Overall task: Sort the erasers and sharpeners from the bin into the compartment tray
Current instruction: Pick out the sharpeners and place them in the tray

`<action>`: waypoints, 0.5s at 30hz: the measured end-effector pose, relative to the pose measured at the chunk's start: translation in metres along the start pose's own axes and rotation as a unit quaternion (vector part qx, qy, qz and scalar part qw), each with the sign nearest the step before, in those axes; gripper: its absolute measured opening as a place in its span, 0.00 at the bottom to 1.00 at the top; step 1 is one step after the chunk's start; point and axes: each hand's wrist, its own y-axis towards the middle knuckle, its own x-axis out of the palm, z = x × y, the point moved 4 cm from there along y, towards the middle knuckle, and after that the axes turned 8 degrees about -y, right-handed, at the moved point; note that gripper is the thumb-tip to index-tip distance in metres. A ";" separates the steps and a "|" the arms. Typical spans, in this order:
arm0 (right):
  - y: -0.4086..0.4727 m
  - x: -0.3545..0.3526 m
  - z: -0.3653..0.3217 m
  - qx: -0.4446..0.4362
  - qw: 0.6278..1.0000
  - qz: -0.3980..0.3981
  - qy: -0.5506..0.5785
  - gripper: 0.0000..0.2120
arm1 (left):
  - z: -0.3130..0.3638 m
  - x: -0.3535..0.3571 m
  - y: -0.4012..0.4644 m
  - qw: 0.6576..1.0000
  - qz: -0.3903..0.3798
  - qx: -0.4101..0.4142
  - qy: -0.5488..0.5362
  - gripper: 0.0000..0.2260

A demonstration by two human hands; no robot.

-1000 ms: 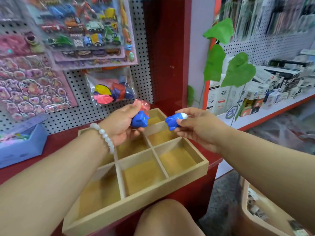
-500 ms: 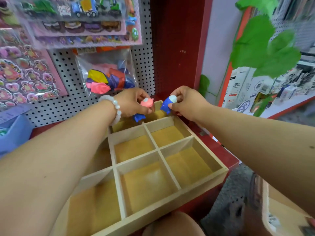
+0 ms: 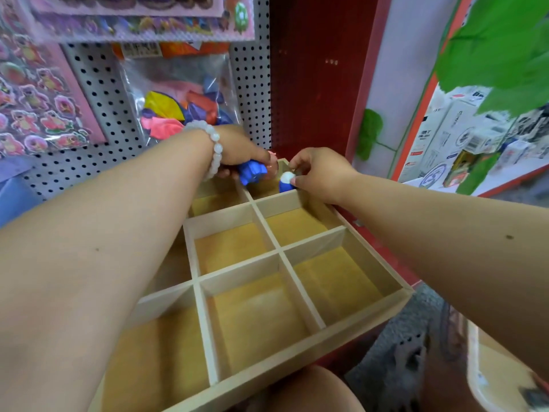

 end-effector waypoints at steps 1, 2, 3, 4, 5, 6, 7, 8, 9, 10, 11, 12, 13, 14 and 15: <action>-0.001 0.000 0.000 -0.002 1.000 -0.001 -0.005 0.11 | -0.002 -0.001 0.001 1.000 -0.002 -0.012 -0.013 0.22; -0.001 0.000 0.000 -0.003 1.000 -0.002 -0.011 0.11 | -0.003 -0.001 0.001 1.000 -0.002 -0.012 -0.018 0.21; -0.002 0.000 0.000 -0.004 1.000 -0.003 -0.015 0.11 | -0.003 0.000 0.000 1.000 0.002 0.003 -0.016 0.18; -0.003 0.000 0.000 -0.003 1.000 -0.003 -0.014 0.11 | -0.003 0.001 -0.001 1.000 0.010 0.025 -0.014 0.15; -0.003 0.000 0.000 -0.002 1.000 -0.003 -0.008 0.10 | -0.003 0.003 -0.002 0.998 0.019 0.051 -0.012 0.14; -0.004 0.000 0.001 -0.001 1.000 0.000 0.000 0.09 | -0.003 0.005 -0.002 0.997 0.027 0.076 -0.003 0.15; -0.004 0.000 0.002 0.001 1.000 0.002 0.008 0.09 | -0.001 0.007 -0.002 0.994 0.038 0.099 0.013 0.17; -0.004 0.000 0.003 0.005 1.000 0.004 0.017 0.08 | 0.000 0.009 -0.003 0.992 0.050 0.116 0.028 0.18; -0.004 0.000 0.004 0.008 1.000 0.005 0.024 0.07 | 0.003 0.010 -0.004 0.989 0.057 0.132 0.041 0.19; -0.005 0.001 0.005 0.010 1.000 0.005 0.029 0.07 | 0.006 0.011 -0.004 0.987 0.057 0.141 0.054 0.19; -0.005 0.002 0.005 0.012 0.999 0.005 0.033 0.08 | 0.009 0.012 -0.005 0.985 0.051 0.147 0.075 0.19; -0.006 0.003 0.005 0.016 0.999 0.004 0.038 0.09 | 0.012 0.014 -0.006 0.982 0.043 0.150 0.105 0.19; -0.006 0.003 0.006 0.019 0.999 0.004 0.045 0.09 | 0.015 0.015 -0.007 0.978 0.036 0.150 0.138 0.19; -0.007 0.003 0.006 0.022 0.998 0.004 0.050 0.10 | 0.018 0.017 -0.007 0.974 0.029 0.151 0.169 0.19; -0.009 0.003 0.006 0.024 0.998 0.006 0.054 0.10 | 0.021 0.018 -0.007 0.969 0.023 0.152 0.194 0.20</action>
